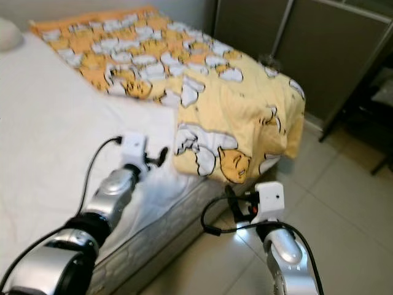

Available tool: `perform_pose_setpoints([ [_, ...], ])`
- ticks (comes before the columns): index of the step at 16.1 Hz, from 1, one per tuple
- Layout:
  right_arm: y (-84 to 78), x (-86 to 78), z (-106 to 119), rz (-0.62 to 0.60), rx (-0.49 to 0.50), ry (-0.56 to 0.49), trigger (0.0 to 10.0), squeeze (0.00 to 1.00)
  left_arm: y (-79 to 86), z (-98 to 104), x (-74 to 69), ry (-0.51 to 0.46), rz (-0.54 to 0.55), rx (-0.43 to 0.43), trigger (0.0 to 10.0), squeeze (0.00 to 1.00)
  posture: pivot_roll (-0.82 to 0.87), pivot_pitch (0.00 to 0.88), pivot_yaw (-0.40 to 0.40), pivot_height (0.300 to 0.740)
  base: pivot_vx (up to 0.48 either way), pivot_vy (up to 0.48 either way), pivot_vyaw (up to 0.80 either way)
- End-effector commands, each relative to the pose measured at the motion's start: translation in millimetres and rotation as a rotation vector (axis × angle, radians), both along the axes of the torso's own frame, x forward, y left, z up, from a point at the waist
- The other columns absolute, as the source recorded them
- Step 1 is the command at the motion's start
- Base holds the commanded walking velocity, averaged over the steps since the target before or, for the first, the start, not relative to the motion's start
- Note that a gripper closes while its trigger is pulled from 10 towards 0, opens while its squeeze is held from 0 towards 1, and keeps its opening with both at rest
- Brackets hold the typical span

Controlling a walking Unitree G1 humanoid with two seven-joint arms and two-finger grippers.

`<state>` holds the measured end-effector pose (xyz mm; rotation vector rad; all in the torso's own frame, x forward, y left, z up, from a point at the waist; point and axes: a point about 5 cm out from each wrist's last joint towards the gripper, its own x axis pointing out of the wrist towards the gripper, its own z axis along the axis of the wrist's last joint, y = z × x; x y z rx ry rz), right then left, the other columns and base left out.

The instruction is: Clean up the room

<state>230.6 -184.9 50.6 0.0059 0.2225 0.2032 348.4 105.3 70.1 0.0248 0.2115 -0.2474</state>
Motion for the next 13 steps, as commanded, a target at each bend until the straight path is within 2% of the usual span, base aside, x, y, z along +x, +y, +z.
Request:
perform_pose_setpoints([
  [1,-4.2,-0.6,2.9,-0.02,-0.002,-0.002,10.0,0.0,-13.4,-1.9,-2.4,0.009,-0.041,0.0,10.0,0.0,-0.19,0.0,0.007,0.74,0.352,-0.322,0.0],
  [4,-5.2,-2.3,3.0,-0.035,-0.001,-0.005,10.0,0.0,-24.9,-0.1,-3.5,-0.003,-0.092,-0.002,10.0,0.0,-0.2,0.0,0.016,0.74,0.352,-0.322,0.0],
  [7,-6.7,-0.6,4.6,-0.04,-0.004,-0.012,10.0,0.0,-25.3,-1.4,-3.9,0.005,-0.076,-0.009,10.0,0.0,-0.2,0.0,0.014,0.74,0.356,-0.318,0.0],
  [8,-7.0,0.0,6.4,-0.04,-0.007,-0.018,10.0,0.0,-17.9,-3.6,-2.7,0.021,-0.015,0.013,10.0,0.0,-0.2,0.0,0.013,0.74,0.0,0.0,0.0],
  [10,-6.4,-0.8,8.7,-0.027,-0.009,-0.024,10.0,0.0,-7.5,-6.8,-0.8,0.054,0.038,0.056,10.0,0.0,-0.2,0.0,0.008,0.74,0.0,0.0,0.0],
  [12,-5.5,-5.5,10.3,0.006,-0.011,-0.019,10.0,0.0,13.6,-8.8,3.9,0.127,0.114,0.053,10.0,0.0,-0.2,0.0,-0.008,0.74,0.0,0.0,0.0],
  [13,-6.5,-10.1,11.5,0.025,-0.014,-0.009,10.0,0.0,17.5,-8.9,4.8,0.139,0.122,0.061,10.0,0.0,-0.22,0.018,-0.035,0.74,0.0,0.0,0.0],
])
